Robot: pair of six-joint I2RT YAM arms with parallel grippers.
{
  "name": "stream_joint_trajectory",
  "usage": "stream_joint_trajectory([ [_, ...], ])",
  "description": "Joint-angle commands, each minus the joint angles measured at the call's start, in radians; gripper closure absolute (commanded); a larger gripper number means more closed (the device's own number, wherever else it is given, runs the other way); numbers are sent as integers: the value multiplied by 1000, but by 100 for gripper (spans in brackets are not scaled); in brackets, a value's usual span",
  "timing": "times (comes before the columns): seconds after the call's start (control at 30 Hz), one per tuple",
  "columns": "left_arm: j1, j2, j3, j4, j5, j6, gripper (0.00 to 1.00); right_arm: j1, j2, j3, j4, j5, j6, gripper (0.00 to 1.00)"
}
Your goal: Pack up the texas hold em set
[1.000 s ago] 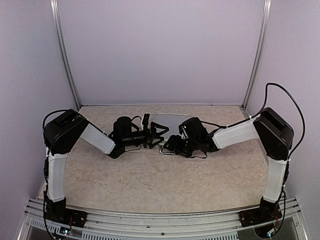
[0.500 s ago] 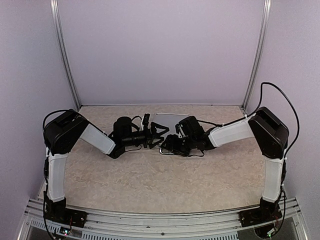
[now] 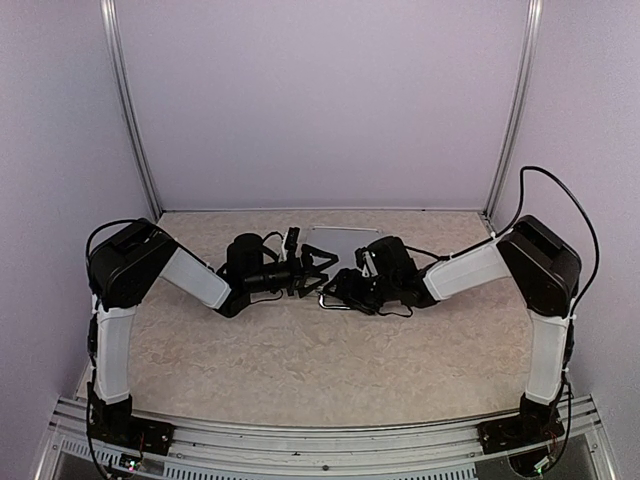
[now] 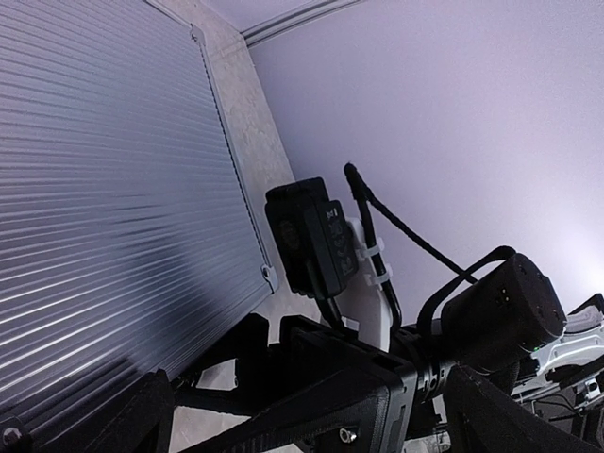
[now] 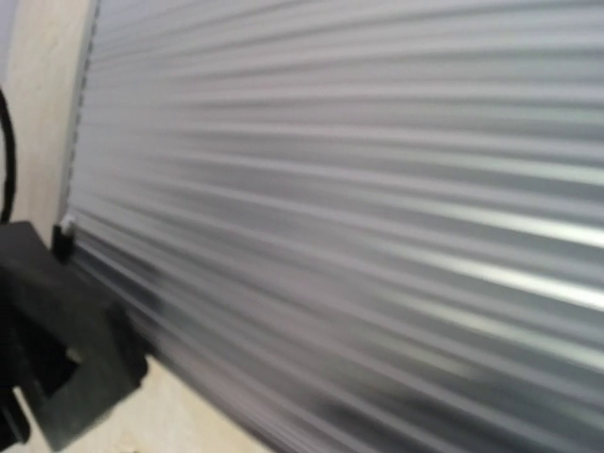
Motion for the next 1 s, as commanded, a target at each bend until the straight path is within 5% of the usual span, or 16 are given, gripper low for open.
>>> stream_joint_trajectory([
  [0.0, -2, 17, -27, -4, -9, -14, 1, -12, -26, -44, 92, -49, 37, 26],
  [0.67, -5, 22, -43, 26, -3, -32, 1, -24, 1, -2, 38, 4, 10, 26],
  [0.97, -4, 13, -48, 29, -3, -30, 1, -24, -107, -8, 49, 17, -12, 26],
])
